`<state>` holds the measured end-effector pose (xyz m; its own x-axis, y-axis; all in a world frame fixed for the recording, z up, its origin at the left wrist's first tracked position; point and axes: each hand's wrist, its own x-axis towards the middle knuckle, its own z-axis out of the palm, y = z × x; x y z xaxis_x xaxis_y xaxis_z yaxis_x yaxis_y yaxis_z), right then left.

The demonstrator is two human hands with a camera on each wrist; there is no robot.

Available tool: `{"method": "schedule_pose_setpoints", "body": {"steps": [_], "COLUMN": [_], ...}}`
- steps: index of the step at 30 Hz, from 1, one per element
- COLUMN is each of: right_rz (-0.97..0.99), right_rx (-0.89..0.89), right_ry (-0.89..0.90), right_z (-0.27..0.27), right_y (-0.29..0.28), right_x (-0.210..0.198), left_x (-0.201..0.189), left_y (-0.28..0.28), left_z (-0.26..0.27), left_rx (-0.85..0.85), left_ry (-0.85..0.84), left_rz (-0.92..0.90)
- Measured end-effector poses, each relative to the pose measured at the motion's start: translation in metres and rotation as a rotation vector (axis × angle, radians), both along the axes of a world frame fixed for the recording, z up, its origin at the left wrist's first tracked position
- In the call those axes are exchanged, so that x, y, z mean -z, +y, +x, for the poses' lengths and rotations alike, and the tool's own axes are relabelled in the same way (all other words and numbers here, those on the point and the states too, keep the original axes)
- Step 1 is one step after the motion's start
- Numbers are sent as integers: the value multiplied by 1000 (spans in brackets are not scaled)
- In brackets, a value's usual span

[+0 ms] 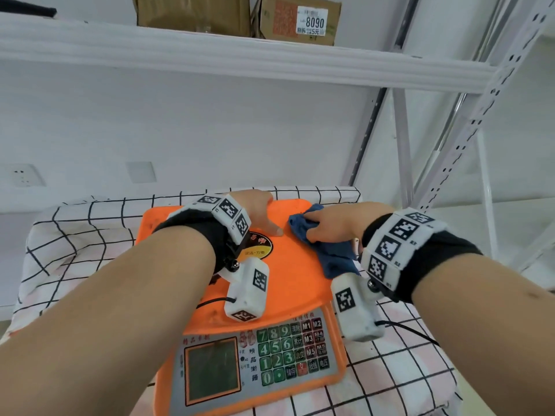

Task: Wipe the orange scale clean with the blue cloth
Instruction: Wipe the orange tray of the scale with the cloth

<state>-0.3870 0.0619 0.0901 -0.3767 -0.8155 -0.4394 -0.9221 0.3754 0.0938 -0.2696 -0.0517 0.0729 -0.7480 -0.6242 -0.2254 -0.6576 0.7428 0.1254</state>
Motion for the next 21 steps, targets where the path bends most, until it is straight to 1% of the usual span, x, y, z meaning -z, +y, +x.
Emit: {"method": "schedule_pose_setpoints", "body": {"steps": [5,8,13,21], "right_rz": [45,19,-80,-105], "right_rx": [14,13,75,80], "right_ry": [-12,-16,-211,-219], "right_z": [-1,-2,-9,-8], "right_y": [-19,-23,-6,12], "right_x": [-3,0,3,7], "left_x": [1,1,2,1], "left_y": [0,0,0,-2], "left_z": [-1,-1,-1,-1], "left_rx": [-12,-11,-6,20], "left_ry": [0,-1,2,4], "left_rz": [-1,1,7,13]}}
